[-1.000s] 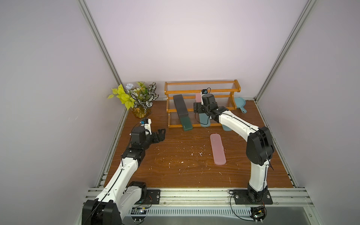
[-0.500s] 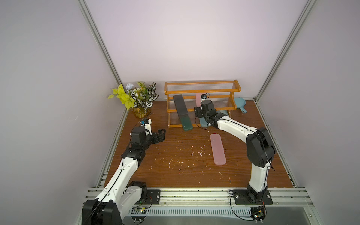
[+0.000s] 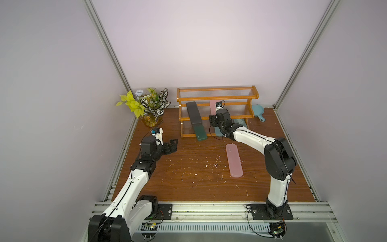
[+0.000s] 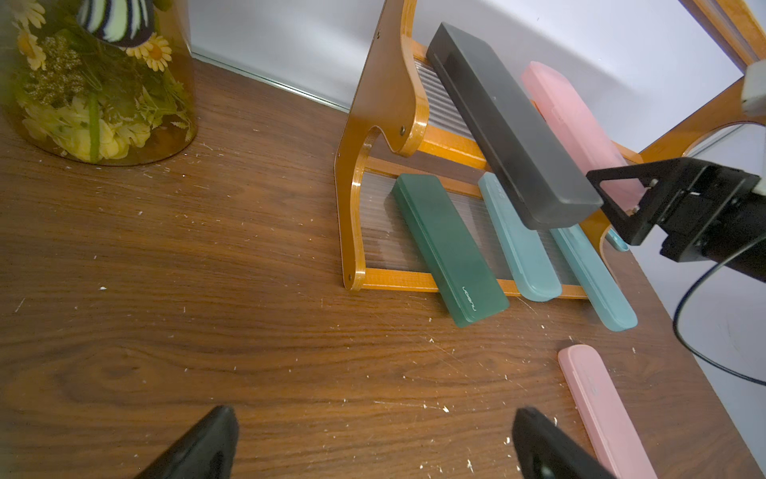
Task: Remove the pencil cases from the shelf
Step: Pick up the pencil case from the shelf.
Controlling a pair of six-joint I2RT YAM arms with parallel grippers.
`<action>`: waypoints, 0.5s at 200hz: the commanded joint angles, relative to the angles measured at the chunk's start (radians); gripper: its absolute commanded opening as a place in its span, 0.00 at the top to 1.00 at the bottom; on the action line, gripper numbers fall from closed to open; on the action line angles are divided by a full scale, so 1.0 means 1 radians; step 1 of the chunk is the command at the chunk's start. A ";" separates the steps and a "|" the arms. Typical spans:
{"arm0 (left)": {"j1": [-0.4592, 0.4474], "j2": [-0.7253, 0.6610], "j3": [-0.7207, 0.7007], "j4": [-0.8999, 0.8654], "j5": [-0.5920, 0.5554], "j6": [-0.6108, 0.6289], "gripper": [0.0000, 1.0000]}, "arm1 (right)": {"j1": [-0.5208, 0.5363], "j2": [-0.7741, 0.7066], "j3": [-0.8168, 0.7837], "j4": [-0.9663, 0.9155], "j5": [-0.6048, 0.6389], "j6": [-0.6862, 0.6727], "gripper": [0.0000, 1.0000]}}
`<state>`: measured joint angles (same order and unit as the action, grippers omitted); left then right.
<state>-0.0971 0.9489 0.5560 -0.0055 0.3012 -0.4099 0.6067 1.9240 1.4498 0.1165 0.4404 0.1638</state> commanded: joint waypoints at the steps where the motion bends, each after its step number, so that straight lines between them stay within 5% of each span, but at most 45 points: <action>1: -0.006 -0.009 -0.009 -0.017 -0.016 0.019 0.02 | 0.004 -0.025 -0.004 0.014 0.026 -0.002 0.26; 100: -0.005 -0.010 -0.013 -0.005 -0.017 0.014 0.02 | 0.020 -0.227 -0.213 0.092 -0.004 -0.019 0.28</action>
<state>-0.0971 0.9489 0.5522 -0.0055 0.2913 -0.4099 0.6155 1.7859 1.2713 0.1608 0.4400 0.1589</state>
